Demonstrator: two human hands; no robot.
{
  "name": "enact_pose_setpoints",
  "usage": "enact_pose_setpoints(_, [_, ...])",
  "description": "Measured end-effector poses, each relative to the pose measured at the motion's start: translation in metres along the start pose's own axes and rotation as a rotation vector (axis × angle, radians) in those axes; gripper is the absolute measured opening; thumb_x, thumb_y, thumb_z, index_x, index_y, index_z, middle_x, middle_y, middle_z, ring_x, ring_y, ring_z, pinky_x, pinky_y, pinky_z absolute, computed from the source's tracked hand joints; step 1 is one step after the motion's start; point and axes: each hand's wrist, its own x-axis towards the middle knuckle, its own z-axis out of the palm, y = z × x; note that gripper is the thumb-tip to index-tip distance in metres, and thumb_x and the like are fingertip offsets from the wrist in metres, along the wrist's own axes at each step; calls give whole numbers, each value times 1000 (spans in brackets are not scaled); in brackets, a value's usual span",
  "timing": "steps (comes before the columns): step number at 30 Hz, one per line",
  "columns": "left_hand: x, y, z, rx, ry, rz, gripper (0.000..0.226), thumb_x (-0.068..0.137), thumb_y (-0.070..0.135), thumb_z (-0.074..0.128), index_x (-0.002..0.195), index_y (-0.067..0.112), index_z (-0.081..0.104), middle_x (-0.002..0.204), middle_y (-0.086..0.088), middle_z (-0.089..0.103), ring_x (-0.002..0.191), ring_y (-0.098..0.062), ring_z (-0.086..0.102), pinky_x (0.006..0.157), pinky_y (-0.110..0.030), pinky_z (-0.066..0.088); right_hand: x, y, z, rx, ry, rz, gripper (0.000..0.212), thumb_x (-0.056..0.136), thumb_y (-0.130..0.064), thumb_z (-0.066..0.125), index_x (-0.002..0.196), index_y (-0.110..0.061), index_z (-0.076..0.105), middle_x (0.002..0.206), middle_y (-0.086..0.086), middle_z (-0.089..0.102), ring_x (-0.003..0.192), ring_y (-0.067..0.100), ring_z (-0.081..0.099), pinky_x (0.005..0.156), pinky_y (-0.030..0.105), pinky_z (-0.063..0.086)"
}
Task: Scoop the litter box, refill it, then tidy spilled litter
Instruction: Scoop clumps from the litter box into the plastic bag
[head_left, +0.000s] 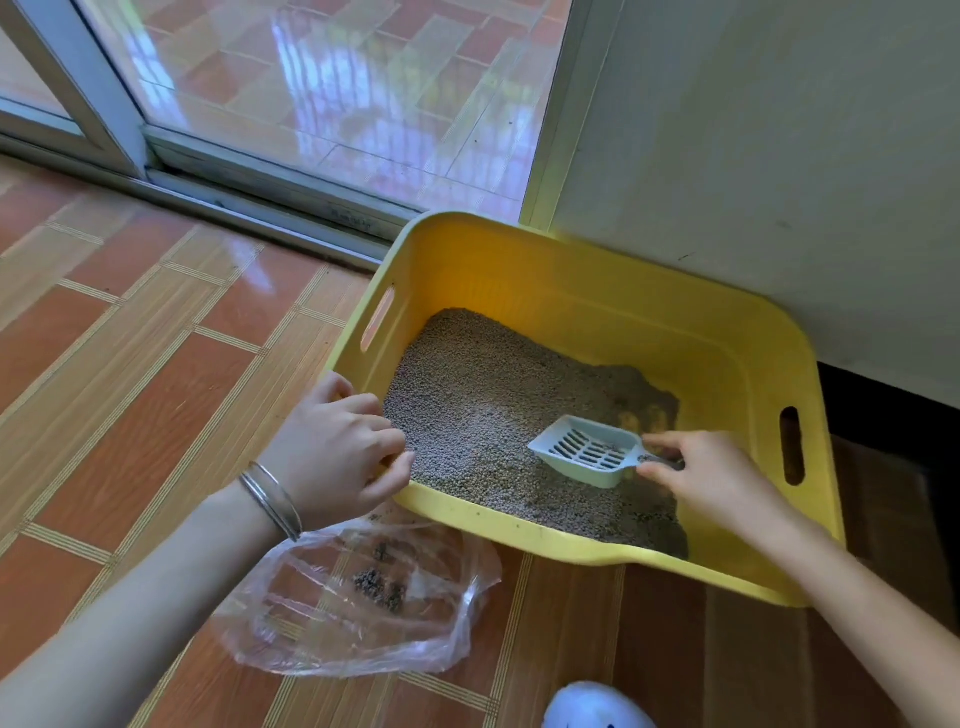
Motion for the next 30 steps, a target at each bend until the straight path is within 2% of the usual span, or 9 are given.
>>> enact_pose_setpoints(2, [4,11,2,5,-14,25,44,90,37,35,51,22,48,48,8,50,53,-17,49,72,-35,38,-11,11,-5,-2,30,64,45,88,-31,62,131,-26,51,96,0,67,76,17,65,68,33,52])
enact_pose_setpoints(6, [19,20,6,-2,-8,18,43,88,39,36,50,23,48,47,8,49,53,-18,51,68,-33,40,-28,27,-10,71,73,134,47,87,-29,63,132,-20,51,109,4,66,85,14,63,75,28,48])
enact_pose_setpoints(10, [27,22,9,-19,-35,74,44,86,41,35,48,23,48,46,8,49,51,-18,51,64,-33,41,-29,27,5,-35,-22,189,48,87,-25,63,132,-19,49,108,3,66,73,9,57,62,22,45])
enact_pose_setpoints(13, [25,21,11,-33,-41,119,45,87,41,33,47,24,47,46,8,49,50,-19,52,62,-33,43,-25,24,12,-58,-76,234,52,84,-24,67,133,-19,49,109,3,65,82,14,61,66,23,49])
enact_pose_setpoints(18, [19,20,8,-85,-35,132,41,87,37,35,51,24,49,49,8,51,53,-19,53,63,-32,43,-27,20,6,-67,-91,214,63,83,-27,67,139,-20,39,124,4,59,95,16,60,69,22,45])
enact_pose_setpoints(20, [14,21,3,-124,-47,107,36,86,34,36,57,24,54,55,8,54,58,-19,56,63,-33,43,-31,15,1,-26,-54,161,62,84,-28,66,139,-21,39,126,3,58,97,15,59,74,24,47])
enact_pose_setpoints(23, [0,20,-11,-193,-96,97,24,82,33,41,79,27,64,78,11,63,75,-17,61,66,-33,44,-42,-1,-8,128,35,-24,49,85,-25,65,132,-23,50,131,-2,55,115,12,52,88,23,43])
enact_pose_setpoints(26, [-19,17,-27,-228,-74,93,23,84,31,45,93,27,66,95,9,65,91,-16,60,74,-31,41,-55,-33,-13,281,136,-271,34,84,-22,67,118,-24,62,120,-5,62,108,1,54,90,16,43])
enact_pose_setpoints(30, [-56,15,-39,-229,-9,-7,19,83,18,54,98,22,67,115,3,63,108,-21,58,80,-36,46,-69,-82,-1,522,-35,-526,28,81,-11,70,107,-19,68,101,-6,68,92,0,64,80,12,49])
